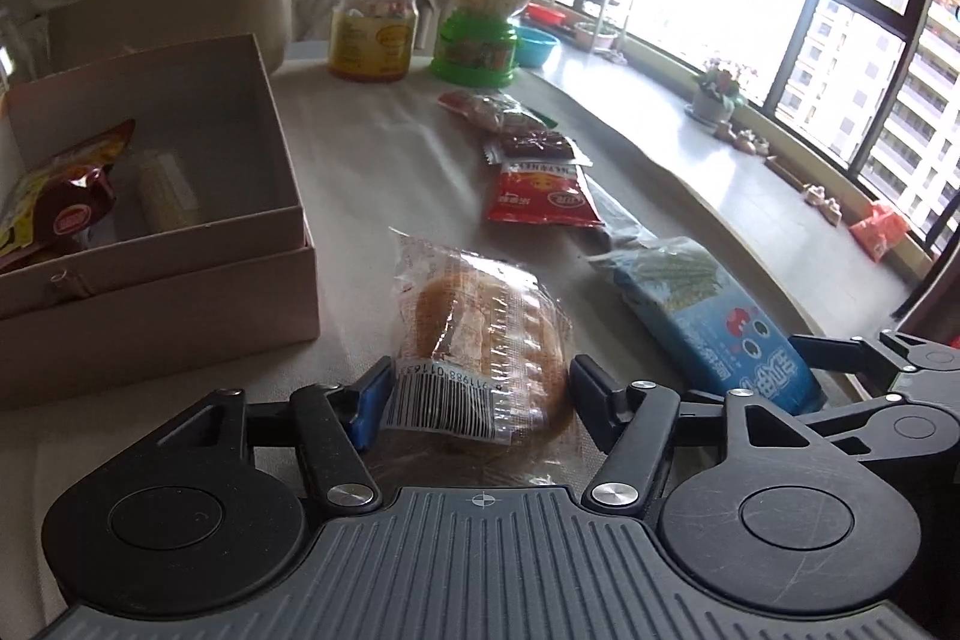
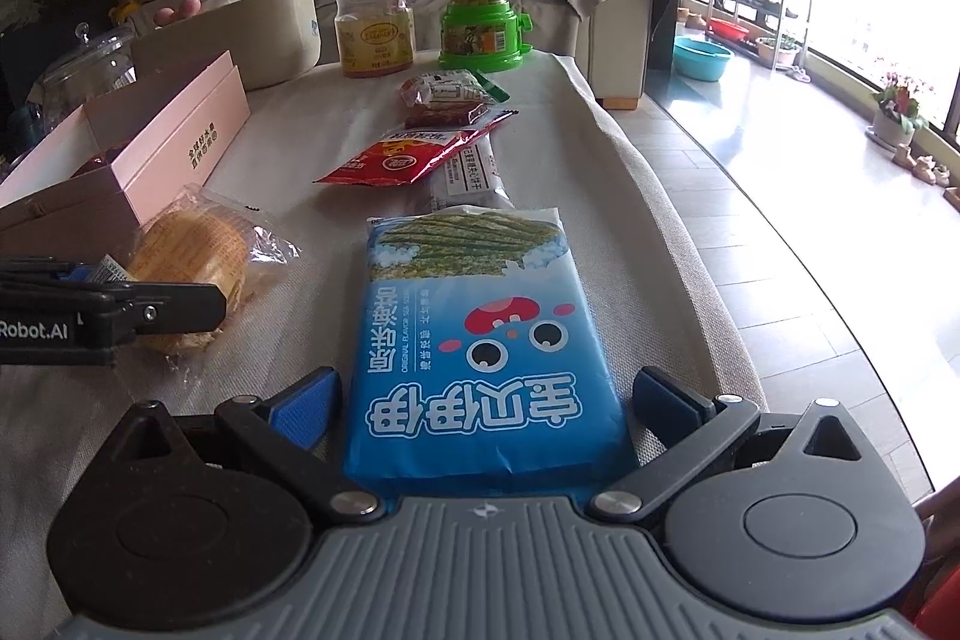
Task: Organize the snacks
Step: 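Lift the bread bun and blue pack off the table with both tools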
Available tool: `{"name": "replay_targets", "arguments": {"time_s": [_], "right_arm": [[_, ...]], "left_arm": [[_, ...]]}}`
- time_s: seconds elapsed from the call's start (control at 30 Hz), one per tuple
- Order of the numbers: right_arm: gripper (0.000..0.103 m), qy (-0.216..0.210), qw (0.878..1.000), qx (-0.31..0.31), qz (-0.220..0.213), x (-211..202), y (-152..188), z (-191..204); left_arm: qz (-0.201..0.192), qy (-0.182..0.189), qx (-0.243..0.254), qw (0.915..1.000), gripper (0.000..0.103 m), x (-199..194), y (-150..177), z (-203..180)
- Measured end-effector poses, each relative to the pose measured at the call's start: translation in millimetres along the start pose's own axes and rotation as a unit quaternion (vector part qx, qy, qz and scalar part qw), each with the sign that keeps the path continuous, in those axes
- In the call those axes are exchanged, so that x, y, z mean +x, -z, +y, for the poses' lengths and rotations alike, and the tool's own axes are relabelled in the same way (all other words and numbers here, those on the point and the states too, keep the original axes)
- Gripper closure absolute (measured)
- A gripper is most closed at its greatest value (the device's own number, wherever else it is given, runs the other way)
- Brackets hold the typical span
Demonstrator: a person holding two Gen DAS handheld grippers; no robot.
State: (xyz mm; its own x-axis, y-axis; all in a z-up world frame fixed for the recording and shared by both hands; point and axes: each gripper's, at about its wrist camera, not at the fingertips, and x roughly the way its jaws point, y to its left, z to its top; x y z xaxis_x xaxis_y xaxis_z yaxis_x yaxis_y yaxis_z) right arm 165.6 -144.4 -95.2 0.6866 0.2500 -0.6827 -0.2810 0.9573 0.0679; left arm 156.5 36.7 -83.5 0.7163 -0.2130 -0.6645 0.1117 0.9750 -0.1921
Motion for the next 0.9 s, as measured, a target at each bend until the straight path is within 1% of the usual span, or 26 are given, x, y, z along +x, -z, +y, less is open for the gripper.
{"name": "replay_targets", "arguments": {"time_s": [0.03, 0.17, 0.23, 0.37, 0.43, 0.47, 0.5, 0.57, 0.63, 0.67, 0.73, 0.77, 0.83, 0.87, 0.9], "right_arm": [[0.0, 0.001, 1.0, -0.002, 0.0, 0.1, 0.2, 0.4], [0.0, 0.0, 1.0, -0.002, 0.0, 0.3, 0.3, 0.7], [0.0, -0.001, 1.0, -0.002, -0.001, 0.1, 0.3, 0.8], [0.0, -0.007, 1.0, -0.001, 0.0, -0.8, -0.4, -0.9], [0.0, -0.009, 1.0, -0.021, 0.011, -0.6, -3.2, 0.0], [0.002, -0.013, 0.999, -0.036, 0.014, -1.2, -5.8, 0.2], [0.003, -0.014, 0.999, -0.044, 0.008, -3.3, -8.3, -0.3], [0.003, -0.012, 0.998, -0.057, -0.017, -10.3, -16.3, -1.5], [0.003, -0.021, 0.997, -0.066, -0.03, -13.3, -26.1, -2.8], [0.003, -0.028, 0.997, -0.066, -0.028, -11.2, -31.4, -4.1], [0.004, -0.037, 0.998, -0.055, -0.006, 0.0, -38.5, -7.8], [0.009, -0.041, 0.998, -0.045, 0.014, 8.3, -40.7, -10.1], [0.018, -0.053, 0.997, -0.027, 0.049, 19.9, -38.3, -12.9], [0.02, -0.043, 0.998, -0.03, 0.043, 16.3, -36.0, -10.4], [0.02, -0.047, 0.997, -0.042, 0.047, 10.3, -34.2, -6.2]], "left_arm": [[0.001, 0.004, -0.006, 1.0, 0.038, -1.4, 0.2, 1.4], [0.013, 0.032, -0.044, 0.9984, 0.042, -10.5, 5.7, 8.9], [0.017, 0.035, -0.048, 0.9981, 0.044, -19.8, 12.8, 10.0], [0.018, 0.028, -0.039, 0.9987, 0.045, -49.6, 32.9, 11.9], [0.02, 0.026, -0.051, 0.9982, 0.045, -66.3, 42.8, 18.3], [0.02, 0.023, -0.059, 0.9978, 0.045, -74.7, 47.0, 23.2], [0.018, 0.017, -0.064, 0.9976, 0.045, -82.7, 51.1, 26.9], [0.011, 0.002, -0.069, 0.9976, 0.045, -96.5, 58.2, 33.0], [0.004, -0.012, -0.07, 0.9975, 0.045, -105.8, 62.5, 36.0], [0.002, -0.018, -0.068, 0.9976, 0.045, -108.0, 63.5, 36.7], [0.0, -0.028, -0.064, 0.9975, 0.045, -110.5, 66.5, 37.2], [0.002, -0.03, -0.066, 0.9973, 0.045, -110.4, 67.1, 38.9], [0.018, -0.04, -0.075, 0.9963, 0.045, -111.1, 69.6, 42.1], [0.024, -0.047, -0.079, 0.9955, 0.045, -111.3, 70.2, 43.9], [0.028, -0.049, -0.081, 0.9952, 0.045, -114.3, 72.3, 46.1]]}}
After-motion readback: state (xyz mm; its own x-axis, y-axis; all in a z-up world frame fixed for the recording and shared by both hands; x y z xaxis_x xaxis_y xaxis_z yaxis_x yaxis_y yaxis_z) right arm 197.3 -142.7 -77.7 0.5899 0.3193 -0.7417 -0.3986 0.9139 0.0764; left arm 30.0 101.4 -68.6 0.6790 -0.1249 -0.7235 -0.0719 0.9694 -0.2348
